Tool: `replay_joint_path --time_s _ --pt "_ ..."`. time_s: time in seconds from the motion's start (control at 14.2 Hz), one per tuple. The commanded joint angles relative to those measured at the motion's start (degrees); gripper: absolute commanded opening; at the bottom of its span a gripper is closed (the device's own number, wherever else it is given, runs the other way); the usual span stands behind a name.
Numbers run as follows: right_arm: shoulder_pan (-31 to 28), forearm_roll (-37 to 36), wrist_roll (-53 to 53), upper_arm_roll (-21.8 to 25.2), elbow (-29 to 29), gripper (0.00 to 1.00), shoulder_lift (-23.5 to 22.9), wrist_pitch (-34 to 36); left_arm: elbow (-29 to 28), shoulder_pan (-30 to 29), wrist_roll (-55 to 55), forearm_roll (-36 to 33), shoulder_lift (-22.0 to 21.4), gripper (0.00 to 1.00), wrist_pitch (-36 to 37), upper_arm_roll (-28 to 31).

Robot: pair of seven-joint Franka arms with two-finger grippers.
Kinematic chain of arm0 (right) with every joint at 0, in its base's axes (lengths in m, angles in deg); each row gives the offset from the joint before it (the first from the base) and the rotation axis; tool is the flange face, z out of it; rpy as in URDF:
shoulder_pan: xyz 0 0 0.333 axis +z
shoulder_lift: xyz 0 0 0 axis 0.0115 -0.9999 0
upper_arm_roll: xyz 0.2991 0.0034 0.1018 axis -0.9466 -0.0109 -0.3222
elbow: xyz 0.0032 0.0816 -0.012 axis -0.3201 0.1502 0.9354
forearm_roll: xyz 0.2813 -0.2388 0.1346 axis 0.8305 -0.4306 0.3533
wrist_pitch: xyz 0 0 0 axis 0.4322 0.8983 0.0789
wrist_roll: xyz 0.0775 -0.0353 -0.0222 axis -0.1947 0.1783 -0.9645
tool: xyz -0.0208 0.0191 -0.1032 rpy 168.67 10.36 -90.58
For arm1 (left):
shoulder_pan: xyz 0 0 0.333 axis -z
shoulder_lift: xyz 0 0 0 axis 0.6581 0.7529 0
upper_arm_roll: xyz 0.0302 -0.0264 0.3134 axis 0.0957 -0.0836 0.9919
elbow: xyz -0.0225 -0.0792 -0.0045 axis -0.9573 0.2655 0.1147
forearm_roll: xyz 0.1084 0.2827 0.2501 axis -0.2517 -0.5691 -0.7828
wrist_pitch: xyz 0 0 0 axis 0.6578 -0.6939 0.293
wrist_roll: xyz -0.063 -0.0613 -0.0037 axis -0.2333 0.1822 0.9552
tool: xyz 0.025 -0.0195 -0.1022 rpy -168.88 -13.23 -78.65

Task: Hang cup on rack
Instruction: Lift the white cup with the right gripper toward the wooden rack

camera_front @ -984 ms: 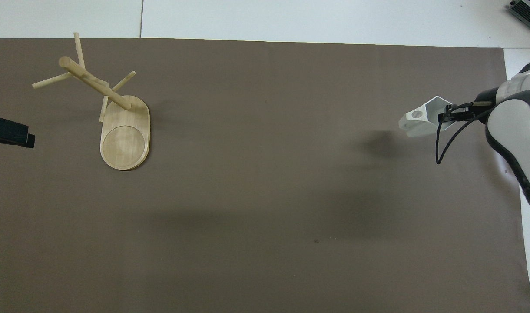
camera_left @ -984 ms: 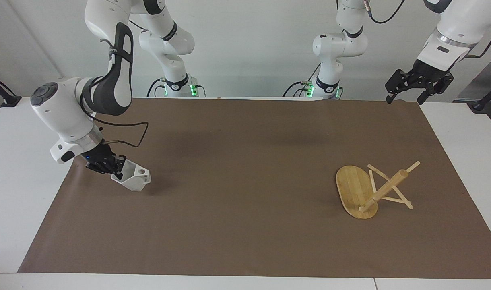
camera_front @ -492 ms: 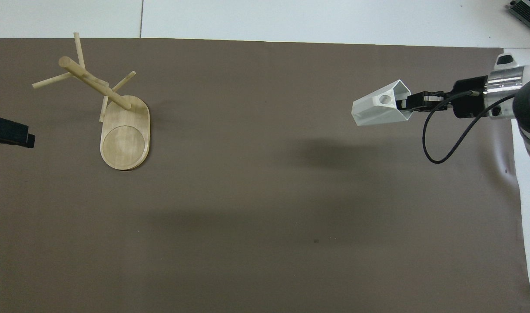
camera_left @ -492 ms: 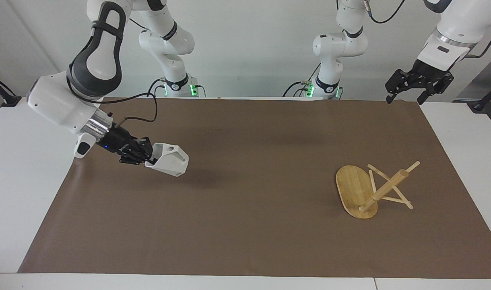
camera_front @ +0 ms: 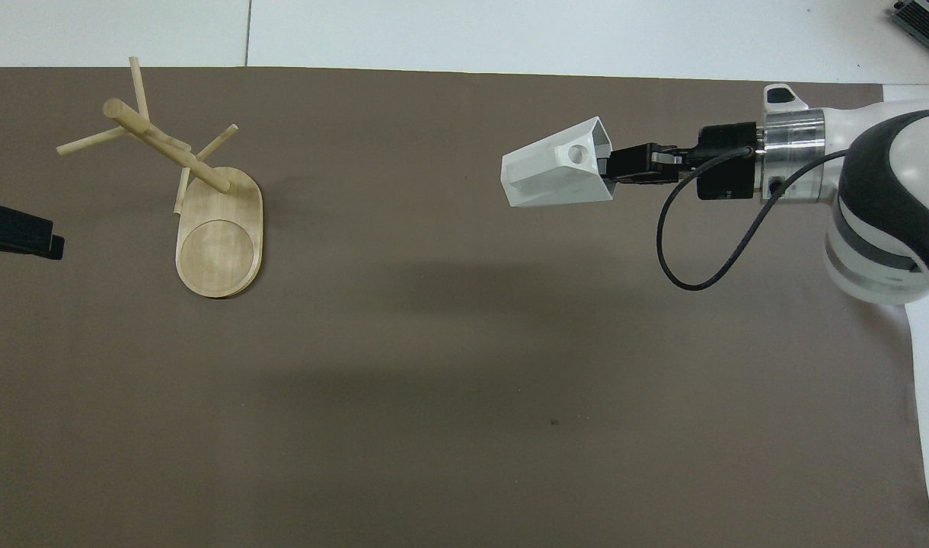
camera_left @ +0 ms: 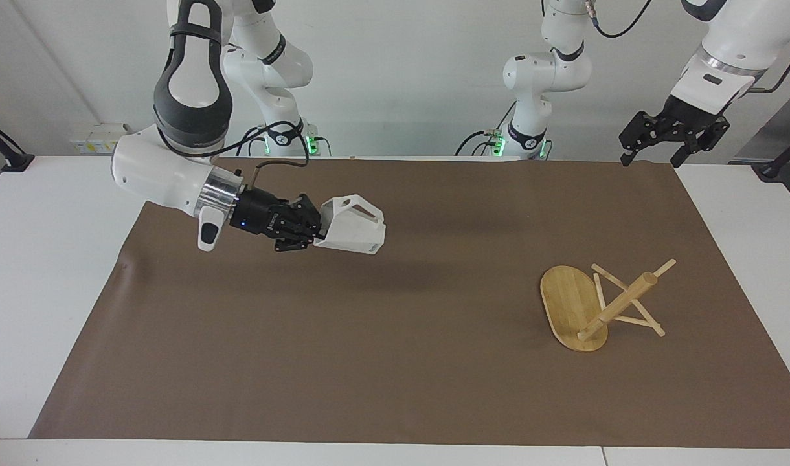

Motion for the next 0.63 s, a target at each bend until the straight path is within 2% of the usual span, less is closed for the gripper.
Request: replay_joint_path --time_s 0.0,0.14,0.35,0.56 --pt "0.41 3.83 1.64 -3.52 1.30 0.00 0.85 -2.49 -1.62 0.20 2.43 0.49 -1.49 1.00 1.32 -0.19" --pt "0.42 4.01 2.09 -7.91 1.73 0.00 0.77 -7.83 -1.45 0.29 6.81 0.40 -1.49 1.00 1.49 -0.62" --pt "0.50 4.10 3.67 -13.19 2.44 0.00 0.50 -14.69 -1.62 2.31 20.08 1.27 -1.41 1.00 0.09 -1.42" --pt "0.50 8.13 4.11 -16.28 2.53 0.00 0.33 -18.75 -2.06 2.40 32.72 7.33 -1.49 1.00 -2.27 -1.42"
